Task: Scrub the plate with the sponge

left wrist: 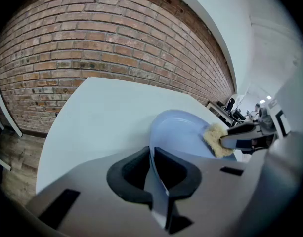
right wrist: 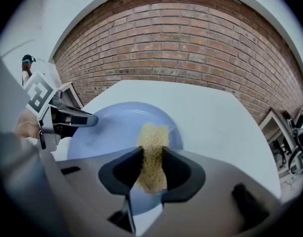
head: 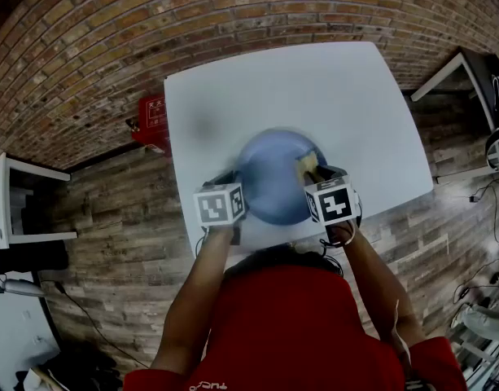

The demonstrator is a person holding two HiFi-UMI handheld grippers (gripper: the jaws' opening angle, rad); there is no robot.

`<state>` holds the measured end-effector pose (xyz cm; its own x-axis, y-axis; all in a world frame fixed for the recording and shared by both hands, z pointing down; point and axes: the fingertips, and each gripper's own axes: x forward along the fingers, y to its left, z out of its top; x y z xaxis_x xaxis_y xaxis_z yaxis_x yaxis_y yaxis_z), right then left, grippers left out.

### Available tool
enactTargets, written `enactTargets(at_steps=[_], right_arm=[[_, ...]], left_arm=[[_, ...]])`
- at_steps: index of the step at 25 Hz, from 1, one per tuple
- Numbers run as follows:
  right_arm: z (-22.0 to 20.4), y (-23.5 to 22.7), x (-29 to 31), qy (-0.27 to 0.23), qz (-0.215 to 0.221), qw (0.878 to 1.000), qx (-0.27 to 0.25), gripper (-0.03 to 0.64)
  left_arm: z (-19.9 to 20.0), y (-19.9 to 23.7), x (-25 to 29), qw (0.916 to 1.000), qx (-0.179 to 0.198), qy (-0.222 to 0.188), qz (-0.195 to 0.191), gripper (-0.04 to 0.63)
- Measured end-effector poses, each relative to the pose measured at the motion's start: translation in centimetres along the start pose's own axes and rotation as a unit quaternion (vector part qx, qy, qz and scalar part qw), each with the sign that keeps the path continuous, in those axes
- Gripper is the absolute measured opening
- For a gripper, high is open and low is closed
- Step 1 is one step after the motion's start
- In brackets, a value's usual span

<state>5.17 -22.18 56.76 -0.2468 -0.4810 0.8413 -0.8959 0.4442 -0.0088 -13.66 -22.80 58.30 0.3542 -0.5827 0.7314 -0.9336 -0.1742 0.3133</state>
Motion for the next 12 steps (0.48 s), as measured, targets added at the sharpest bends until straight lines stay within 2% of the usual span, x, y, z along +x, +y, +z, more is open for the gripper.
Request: enactTargets(at_steps=[3,7,12], right_arm=[[0.4,2.8,-0.6,-0.011,0.025,1.0,-0.011,0.12],[0.7,8.8,-0.9,-0.016,0.085,0.995,-0.039,0.12],[0.0,13.3,-0.4,0.004,0.132,0.989,-0.062,0.12]], left_arm=[[0.0,0.0,0.0,1.0,0.0,-0.001,0.0,0.04],[-0.1,0.0,0.1,1.0,-0.003,-0.001,0.001,0.04],[-0.2,0.0,0.0,1.0,-0.003,0.001,0.003,0.04]])
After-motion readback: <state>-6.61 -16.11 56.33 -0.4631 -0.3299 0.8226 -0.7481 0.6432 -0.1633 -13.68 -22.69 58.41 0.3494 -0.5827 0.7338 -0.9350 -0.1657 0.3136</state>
